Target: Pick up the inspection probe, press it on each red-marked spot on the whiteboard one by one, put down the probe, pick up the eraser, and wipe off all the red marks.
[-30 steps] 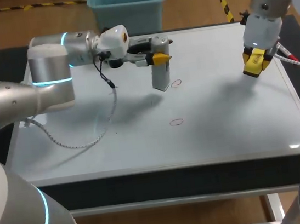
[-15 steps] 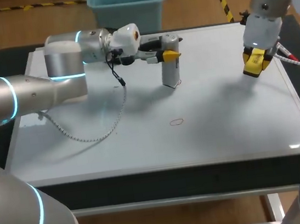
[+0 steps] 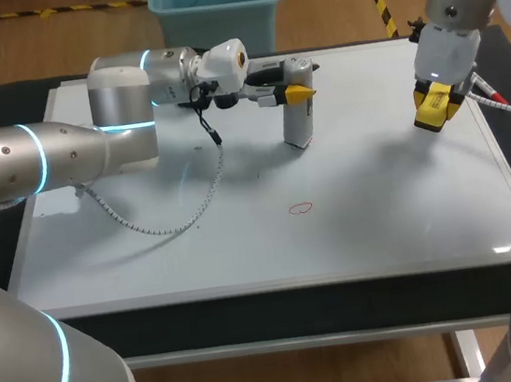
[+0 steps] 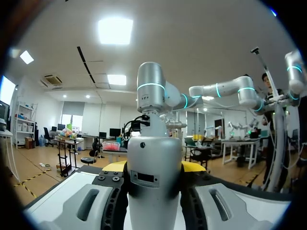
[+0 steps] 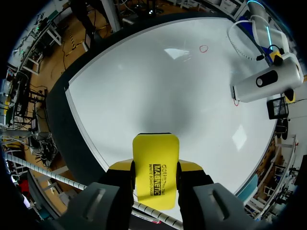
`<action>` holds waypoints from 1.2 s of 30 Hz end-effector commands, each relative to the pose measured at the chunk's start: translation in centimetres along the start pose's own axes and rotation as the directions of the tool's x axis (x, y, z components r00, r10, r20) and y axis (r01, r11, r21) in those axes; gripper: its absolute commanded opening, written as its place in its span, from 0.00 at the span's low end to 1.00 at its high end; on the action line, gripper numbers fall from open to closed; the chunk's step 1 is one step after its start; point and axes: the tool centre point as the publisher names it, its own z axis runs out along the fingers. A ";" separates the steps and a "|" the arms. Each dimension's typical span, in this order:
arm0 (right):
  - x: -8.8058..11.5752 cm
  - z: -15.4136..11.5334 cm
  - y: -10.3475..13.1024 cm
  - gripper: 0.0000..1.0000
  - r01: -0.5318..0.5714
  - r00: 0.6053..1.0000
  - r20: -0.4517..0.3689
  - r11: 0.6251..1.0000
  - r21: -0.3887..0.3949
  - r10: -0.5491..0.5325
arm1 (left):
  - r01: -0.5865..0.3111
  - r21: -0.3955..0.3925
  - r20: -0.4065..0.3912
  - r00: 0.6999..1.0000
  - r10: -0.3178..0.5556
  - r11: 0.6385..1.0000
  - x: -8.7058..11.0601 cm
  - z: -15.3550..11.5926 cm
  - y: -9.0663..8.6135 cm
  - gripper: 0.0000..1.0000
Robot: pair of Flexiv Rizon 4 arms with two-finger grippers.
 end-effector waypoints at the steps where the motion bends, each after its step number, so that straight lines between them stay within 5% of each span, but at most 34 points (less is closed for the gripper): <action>1: 0.0 -0.1 -0.1 0.00 0.002 1.000 -0.004 1.000 0.002 -0.002 | 0.001 0.009 -0.006 1.000 -0.001 1.000 -0.5 0.1 0.4 0.00; 36: 0.0 -0.1 -0.1 0.00 0.002 1.000 -0.004 1.000 0.002 -0.002 | 0.026 -0.001 -0.007 1.000 -0.026 1.000 -0.9 -0.1 1.3 0.00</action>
